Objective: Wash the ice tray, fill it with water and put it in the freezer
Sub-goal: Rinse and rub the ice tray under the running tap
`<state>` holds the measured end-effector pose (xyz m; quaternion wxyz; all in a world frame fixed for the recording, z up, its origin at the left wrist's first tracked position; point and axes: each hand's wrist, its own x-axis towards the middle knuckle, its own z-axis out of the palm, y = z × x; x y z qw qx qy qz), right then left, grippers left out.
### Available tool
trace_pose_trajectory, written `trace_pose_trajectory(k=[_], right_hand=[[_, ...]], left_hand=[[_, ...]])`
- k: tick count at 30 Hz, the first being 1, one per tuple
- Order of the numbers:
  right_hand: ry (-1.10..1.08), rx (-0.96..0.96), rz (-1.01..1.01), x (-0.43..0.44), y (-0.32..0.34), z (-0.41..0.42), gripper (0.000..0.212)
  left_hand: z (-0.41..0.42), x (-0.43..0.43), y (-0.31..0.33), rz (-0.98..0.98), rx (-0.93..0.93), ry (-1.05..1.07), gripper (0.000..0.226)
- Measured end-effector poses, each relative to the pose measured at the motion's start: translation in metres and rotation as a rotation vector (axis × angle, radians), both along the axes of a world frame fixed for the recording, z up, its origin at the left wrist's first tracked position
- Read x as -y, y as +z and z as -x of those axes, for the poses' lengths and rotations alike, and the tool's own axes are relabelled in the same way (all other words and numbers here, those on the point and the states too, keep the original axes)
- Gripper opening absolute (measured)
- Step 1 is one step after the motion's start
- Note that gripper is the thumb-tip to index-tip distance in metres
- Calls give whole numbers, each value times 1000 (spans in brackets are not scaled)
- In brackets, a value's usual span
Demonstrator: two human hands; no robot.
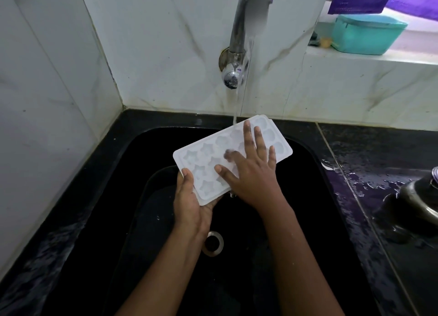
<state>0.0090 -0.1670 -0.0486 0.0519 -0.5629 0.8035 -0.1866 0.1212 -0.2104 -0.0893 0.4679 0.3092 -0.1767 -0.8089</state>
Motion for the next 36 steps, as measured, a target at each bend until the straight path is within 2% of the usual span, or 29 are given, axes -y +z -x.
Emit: trace_pose_trajectory(k=[4, 9, 12, 15, 20, 23, 26, 29, 34, 36], right_hand=[[3, 62, -48, -1, 2, 8, 43], [-51, -66, 28, 1, -2, -1, 43], [20, -18, -15, 3, -1, -3, 50], [1, 15, -32, 0, 3, 3, 43], [-40, -85, 35, 3, -4, -6, 46], [42, -62, -9, 6, -3, -9, 56], [12, -14, -35, 1, 1, 5, 49], [-63, -64, 36, -1, -2, 5, 51], [33, -9, -45, 1, -1, 0, 52], [0, 9, -39, -1, -1, 6, 48]], left_hand=[[-3, 2, 1, 16, 5, 23, 34], [0, -1, 6, -8, -4, -3, 34], [-3, 3, 6, -2, -9, 20, 33], [-5, 3, 6, 17, 4, 22, 31], [-3, 1, 7, 23, 7, 12, 33], [-4, 4, 7, 20, 5, 26, 34], [-4, 3, 8, 16, 5, 12, 33], [0, -2, 8, 2, 11, -22, 38], [-4, 4, 8, 15, -4, 25, 34], [-4, 4, 9, 23, 6, 16, 34]])
